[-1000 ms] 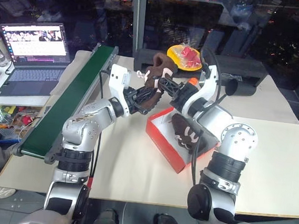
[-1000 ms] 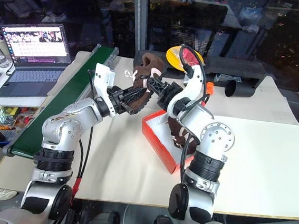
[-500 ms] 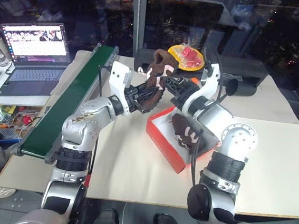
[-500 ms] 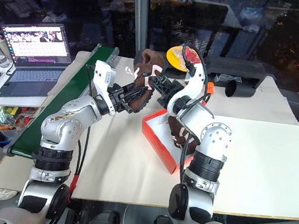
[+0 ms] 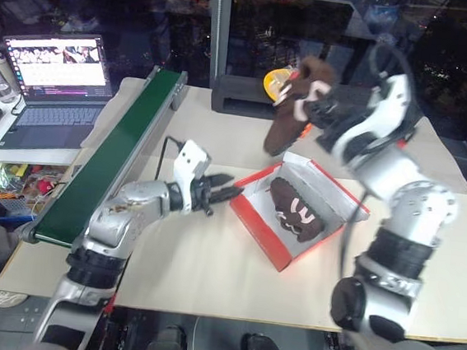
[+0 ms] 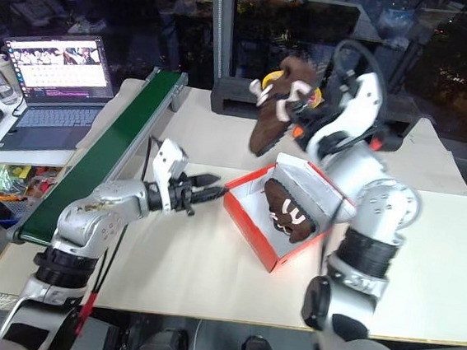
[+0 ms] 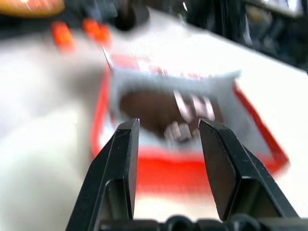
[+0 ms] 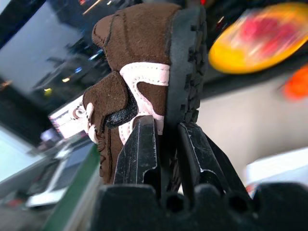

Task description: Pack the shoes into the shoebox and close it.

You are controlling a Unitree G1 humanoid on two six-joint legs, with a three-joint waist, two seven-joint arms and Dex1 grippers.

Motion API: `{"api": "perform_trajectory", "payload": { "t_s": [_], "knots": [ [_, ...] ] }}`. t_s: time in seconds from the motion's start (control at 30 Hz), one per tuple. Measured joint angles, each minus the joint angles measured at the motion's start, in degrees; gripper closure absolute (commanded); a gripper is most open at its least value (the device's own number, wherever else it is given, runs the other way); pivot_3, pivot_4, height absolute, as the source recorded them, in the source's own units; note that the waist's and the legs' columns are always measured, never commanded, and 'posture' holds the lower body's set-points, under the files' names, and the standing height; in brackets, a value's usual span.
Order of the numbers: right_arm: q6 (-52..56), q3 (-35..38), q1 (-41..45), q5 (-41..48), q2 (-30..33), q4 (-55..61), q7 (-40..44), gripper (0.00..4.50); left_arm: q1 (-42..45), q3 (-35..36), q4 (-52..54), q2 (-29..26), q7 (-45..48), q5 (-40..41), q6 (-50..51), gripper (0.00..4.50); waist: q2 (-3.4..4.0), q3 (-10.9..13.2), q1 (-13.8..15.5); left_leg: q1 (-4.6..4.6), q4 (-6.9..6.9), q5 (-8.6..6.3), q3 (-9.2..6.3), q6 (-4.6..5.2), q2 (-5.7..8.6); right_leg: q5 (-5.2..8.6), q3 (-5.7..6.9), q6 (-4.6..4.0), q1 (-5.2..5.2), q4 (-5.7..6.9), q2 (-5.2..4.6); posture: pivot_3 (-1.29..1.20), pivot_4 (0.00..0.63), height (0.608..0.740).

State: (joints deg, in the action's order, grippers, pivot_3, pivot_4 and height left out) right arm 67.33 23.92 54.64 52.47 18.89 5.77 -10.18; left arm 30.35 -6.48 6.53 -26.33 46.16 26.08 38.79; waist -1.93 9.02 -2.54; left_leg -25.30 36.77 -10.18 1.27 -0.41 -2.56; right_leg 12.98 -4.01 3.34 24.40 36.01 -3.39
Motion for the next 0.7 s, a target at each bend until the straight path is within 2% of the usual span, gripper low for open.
{"api": "perform_trajectory", "payload": {
  "t_s": [0.03, 0.13, 0.33, 0.53, 0.7],
  "knots": [
    [3.58, -2.98, 1.11, -0.11, 4.25, -1.18, 2.56, 4.16, -0.39, -0.75, 1.15, -1.70, 2.01, -0.18, -1.10, 2.44, 0.08, 0.04, -0.20, 0.04, -0.03, 0.00, 0.03, 0.00, -0.01, 0.01, -0.05, -0.02, 0.00, 0.00, 0.01, 0.00, 0.150, 0.740],
    [8.75, -9.12, 2.39, -0.70, 10.61, -2.49, 7.81, 4.16, -1.78, -1.58, 1.74, -4.01, 4.58, -1.30, -3.42, 2.44, 0.13, 0.06, -0.22, 0.08, -0.07, -0.01, 0.05, 0.02, -0.01, 0.04, -0.06, -0.07, 0.00, 0.00, 0.01, 0.00, 0.150, 0.740],
    [13.00, -24.31, 2.83, -5.57, 17.77, -6.22, 20.35, 4.16, -2.55, -3.51, 1.68, -7.54, 8.61, -4.07, -7.28, 2.44, 0.13, 0.07, 0.07, 0.02, -0.04, -0.01, 0.06, 0.02, 0.02, 0.05, -0.05, -0.06, 0.00, -0.04, -0.02, 0.00, 0.150, 0.740],
    [11.48, -35.00, 1.89, -11.94, 21.87, -7.60, 30.02, 4.16, -3.80, -3.47, 1.68, -7.64, 8.50, -5.09, -7.81, 2.44, 0.13, 0.07, 0.31, 0.00, -0.03, -0.03, 0.05, 0.05, 0.01, 0.06, -0.03, -0.04, 0.00, -0.05, -0.02, 0.00, 0.150, 0.740],
    [6.92, -41.50, 0.33, -17.28, 21.93, -8.47, 36.90, 4.16, -4.43, -3.47, 2.05, -7.17, 8.27, -5.61, -7.82, 2.44, 0.13, 0.07, 0.29, 0.02, 0.00, -0.03, 0.04, 0.05, 0.01, 0.07, -0.03, -0.03, -0.01, -0.03, -0.01, 0.00, 0.150, 0.740]
  ]
}}
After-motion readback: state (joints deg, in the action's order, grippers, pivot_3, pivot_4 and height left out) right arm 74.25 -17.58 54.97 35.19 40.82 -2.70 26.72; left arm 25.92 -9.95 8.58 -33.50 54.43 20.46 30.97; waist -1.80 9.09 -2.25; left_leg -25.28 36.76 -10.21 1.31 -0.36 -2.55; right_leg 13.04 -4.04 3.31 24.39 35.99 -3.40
